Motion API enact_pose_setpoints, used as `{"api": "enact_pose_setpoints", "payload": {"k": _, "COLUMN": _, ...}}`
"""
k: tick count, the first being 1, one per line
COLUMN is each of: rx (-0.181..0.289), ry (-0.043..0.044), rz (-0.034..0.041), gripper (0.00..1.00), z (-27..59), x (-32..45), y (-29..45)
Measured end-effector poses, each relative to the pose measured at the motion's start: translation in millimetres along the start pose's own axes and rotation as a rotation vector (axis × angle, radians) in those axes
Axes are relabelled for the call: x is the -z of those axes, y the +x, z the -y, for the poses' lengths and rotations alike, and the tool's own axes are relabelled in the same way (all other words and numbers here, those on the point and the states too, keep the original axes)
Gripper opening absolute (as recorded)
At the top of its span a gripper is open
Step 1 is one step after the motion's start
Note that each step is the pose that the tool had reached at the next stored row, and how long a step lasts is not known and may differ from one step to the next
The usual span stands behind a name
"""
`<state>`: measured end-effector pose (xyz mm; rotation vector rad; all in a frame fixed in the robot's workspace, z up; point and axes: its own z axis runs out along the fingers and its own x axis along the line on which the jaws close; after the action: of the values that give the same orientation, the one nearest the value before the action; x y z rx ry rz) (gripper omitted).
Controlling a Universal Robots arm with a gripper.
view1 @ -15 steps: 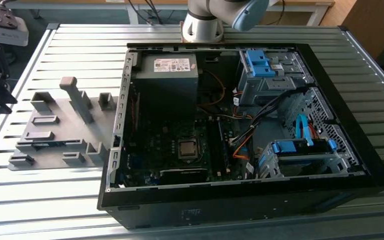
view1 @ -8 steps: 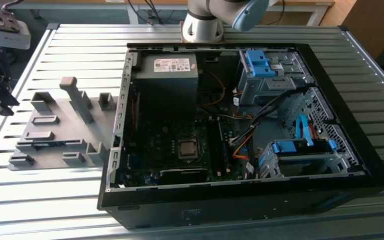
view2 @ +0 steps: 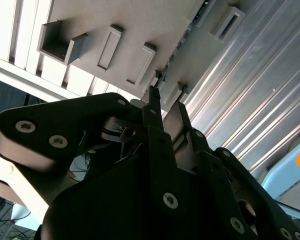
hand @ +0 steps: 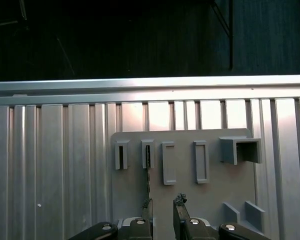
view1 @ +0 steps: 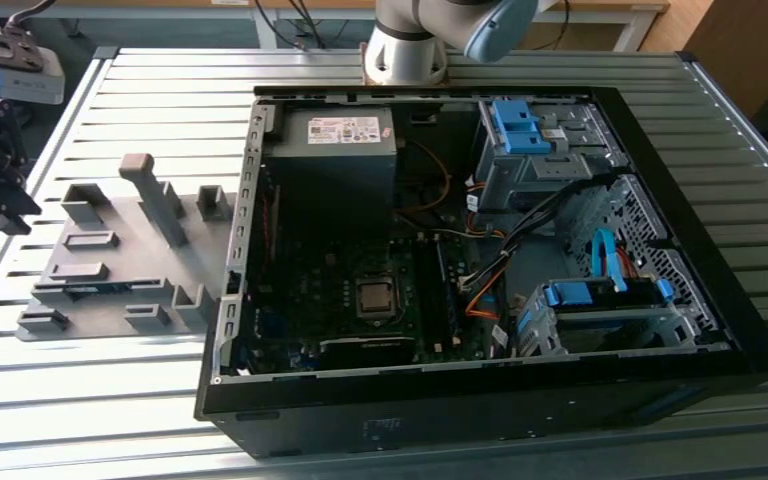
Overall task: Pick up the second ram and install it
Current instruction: 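Pick up the second ram and move it above second insertion slot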
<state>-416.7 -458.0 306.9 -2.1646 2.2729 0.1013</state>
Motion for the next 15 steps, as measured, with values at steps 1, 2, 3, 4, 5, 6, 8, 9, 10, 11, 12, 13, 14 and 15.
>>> {"api": "enact_pose_setpoints", "payload": {"k": 1, "rx": 0.000, "ry": 0.0000, "rz": 0.0000, "gripper": 0.30, "z": 0.0, "x": -0.2, "y": 0.0}}
{"api": "enact_pose_setpoints", "payload": {"k": 2, "rx": 0.000, "ry": 0.0000, "rz": 0.0000, "gripper": 0.30, "z": 0.0, "x": -0.3, "y": 0.0}}
{"api": "enact_pose_setpoints", "payload": {"k": 3, "rx": 0.000, "ry": 0.0001, "rz": 0.0001, "gripper": 0.30, "z": 0.0, "x": -0.5, "y": 0.0}}
{"api": "enact_pose_setpoints", "payload": {"k": 4, "rx": 0.000, "ry": 0.0002, "rz": 0.0001, "gripper": 0.30, "z": 0.0, "x": -0.7, "y": 0.0}}
{"api": "enact_pose_setpoints", "payload": {"k": 5, "rx": 0.000, "ry": 0.0002, "rz": 0.0002, "gripper": 0.30, "z": 0.1, "x": -0.9, "y": 0.1}}
{"api": "enact_pose_setpoints", "payload": {"k": 6, "rx": 0.000, "ry": 0.0002, "rz": 0.0002, "gripper": 0.30, "z": 0.1, "x": -1.2, "y": 0.1}}
{"api": "enact_pose_setpoints", "payload": {"k": 8, "rx": 0.000, "ry": 0.0002, "rz": 0.0002, "gripper": 0.30, "z": 0.1, "x": -1.7, "y": 0.1}}
{"api": "enact_pose_setpoints", "payload": {"k": 9, "rx": 0.000, "ry": 0.0001, "rz": 0.0001, "gripper": 0.30, "z": 0.1, "x": -1.9, "y": 0.1}}
{"api": "enact_pose_setpoints", "payload": {"k": 10, "rx": 0.000, "ry": 0.0001, "rz": 0.0001, "gripper": 0.30, "z": 0.1, "x": -2.1, "y": 0.1}}
{"api": "enact_pose_setpoints", "payload": {"k": 11, "rx": 0.000, "ry": 0.0001, "rz": 0.0001, "gripper": 0.30, "z": 0.1, "x": -2.3, "y": 0.2}}
{"api": "enact_pose_setpoints", "payload": {"k": 12, "rx": 0.000, "ry": 0.0001, "rz": 0.0001, "gripper": 0.30, "z": 0.1, "x": -2.5, "y": 0.2}}
{"api": "enact_pose_setpoints", "payload": {"k": 13, "rx": 0.000, "ry": 0.0001, "rz": 0.0001, "gripper": 0.30, "z": 0.1, "x": -2.7, "y": 0.2}}
{"api": "enact_pose_setpoints", "payload": {"k": 14, "rx": 0.000, "ry": 0.0001, "rz": 0.0001, "gripper": 0.30, "z": 0.2, "x": -2.9, "y": 0.2}}
{"api": "enact_pose_setpoints", "payload": {"k": 15, "rx": 0.000, "ry": 0.0001, "rz": 0.0001, "gripper": 0.30, "z": 0.1, "x": -3.1, "y": 0.2}}
